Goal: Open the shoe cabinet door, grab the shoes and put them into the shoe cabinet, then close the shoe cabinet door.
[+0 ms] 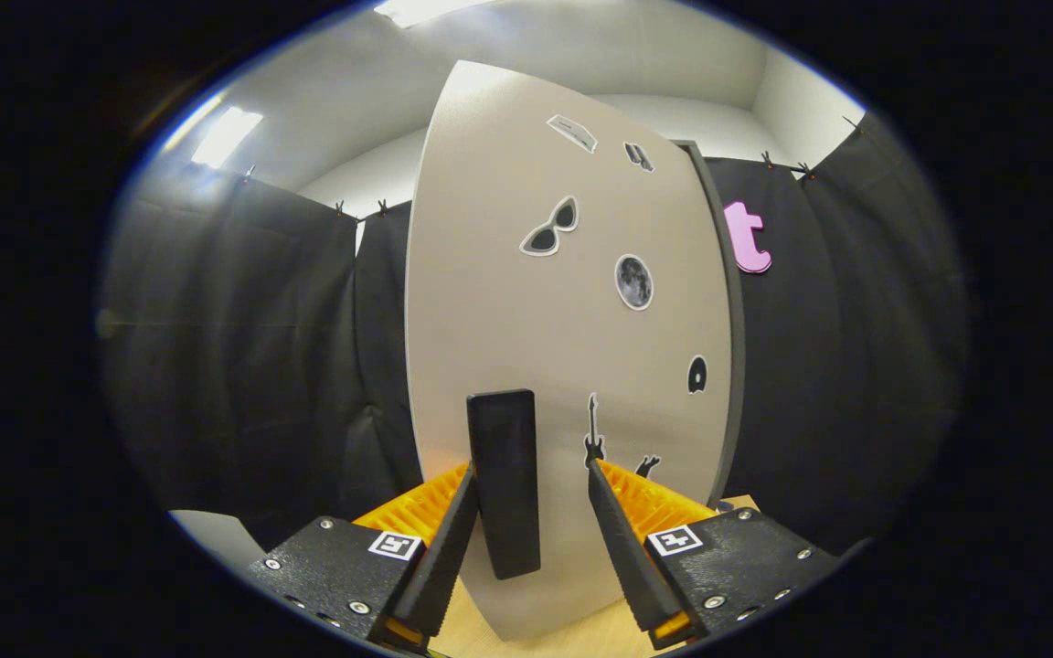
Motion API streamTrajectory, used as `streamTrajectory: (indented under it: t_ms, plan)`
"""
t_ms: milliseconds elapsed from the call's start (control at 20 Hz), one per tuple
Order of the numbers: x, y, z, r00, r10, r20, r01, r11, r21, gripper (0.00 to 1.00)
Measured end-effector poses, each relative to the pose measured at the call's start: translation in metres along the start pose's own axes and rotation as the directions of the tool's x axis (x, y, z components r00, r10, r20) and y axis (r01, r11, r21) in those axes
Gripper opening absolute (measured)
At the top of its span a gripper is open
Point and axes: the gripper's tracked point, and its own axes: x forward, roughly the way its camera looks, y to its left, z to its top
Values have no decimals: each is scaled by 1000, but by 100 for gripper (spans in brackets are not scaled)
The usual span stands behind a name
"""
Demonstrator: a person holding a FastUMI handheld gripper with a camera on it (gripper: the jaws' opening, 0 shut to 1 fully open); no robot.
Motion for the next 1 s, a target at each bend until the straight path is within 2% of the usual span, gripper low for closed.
streamTrajectory:
  t_ms: [150,350,600,1000]
  plan:
    - [28,11,-3,1000,26,-3,-26,1000,7,78]
    - [64,29,-2,1000,16,2,-16,1000,-11,80]
    - [95,30,-4,1000,-18,15,18,1000,13,80]
    - [130,31,-3,997,-73,23,74,997,-29,79]
